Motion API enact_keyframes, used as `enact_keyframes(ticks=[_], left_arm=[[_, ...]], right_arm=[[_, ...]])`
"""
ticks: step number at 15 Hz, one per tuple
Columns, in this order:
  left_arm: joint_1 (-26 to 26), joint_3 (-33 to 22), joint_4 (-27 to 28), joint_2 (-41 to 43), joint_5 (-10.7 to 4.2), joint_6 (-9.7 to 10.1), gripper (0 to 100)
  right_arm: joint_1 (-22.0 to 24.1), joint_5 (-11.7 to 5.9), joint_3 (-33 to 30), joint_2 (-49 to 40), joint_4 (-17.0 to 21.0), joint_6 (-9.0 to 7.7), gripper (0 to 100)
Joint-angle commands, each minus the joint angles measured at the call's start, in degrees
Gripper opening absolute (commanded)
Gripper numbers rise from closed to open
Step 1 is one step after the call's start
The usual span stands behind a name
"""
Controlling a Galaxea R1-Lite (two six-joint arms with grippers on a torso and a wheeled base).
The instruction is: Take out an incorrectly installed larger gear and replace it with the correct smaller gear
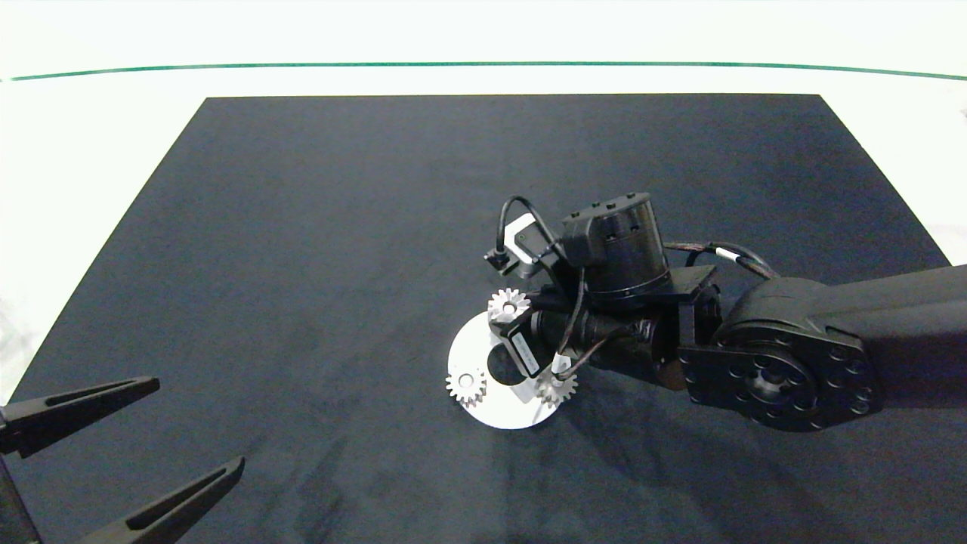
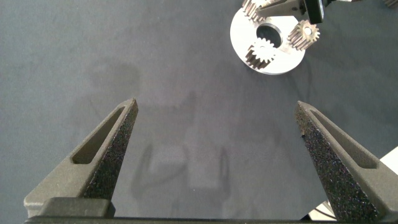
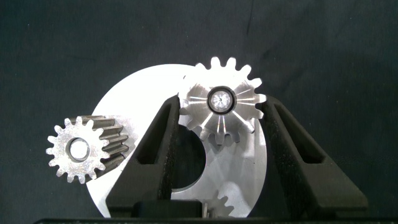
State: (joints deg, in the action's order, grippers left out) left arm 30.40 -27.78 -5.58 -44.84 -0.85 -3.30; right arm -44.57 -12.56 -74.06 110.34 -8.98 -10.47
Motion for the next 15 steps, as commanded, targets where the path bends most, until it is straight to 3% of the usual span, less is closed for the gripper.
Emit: enact_keyframes(ticks=[1,2,15], left_arm=[[0.0,-0.1,0.0,0.0,-0.03,-0.04,100],[0.0,-0.1,0.0,0.0,-0.03,-0.04,100],[0.0,0.1,0.0,0.0,-0.03,-0.04,100]], right_arm=[[0.0,-0.10,-0.1,0.2,-0.2,-0.08,31],[0.0,-0.10,-0.2,0.2,-0.1,-0.08,100],[0.1,-0.10,-2.1,2.6,-0.6,0.63,100]])
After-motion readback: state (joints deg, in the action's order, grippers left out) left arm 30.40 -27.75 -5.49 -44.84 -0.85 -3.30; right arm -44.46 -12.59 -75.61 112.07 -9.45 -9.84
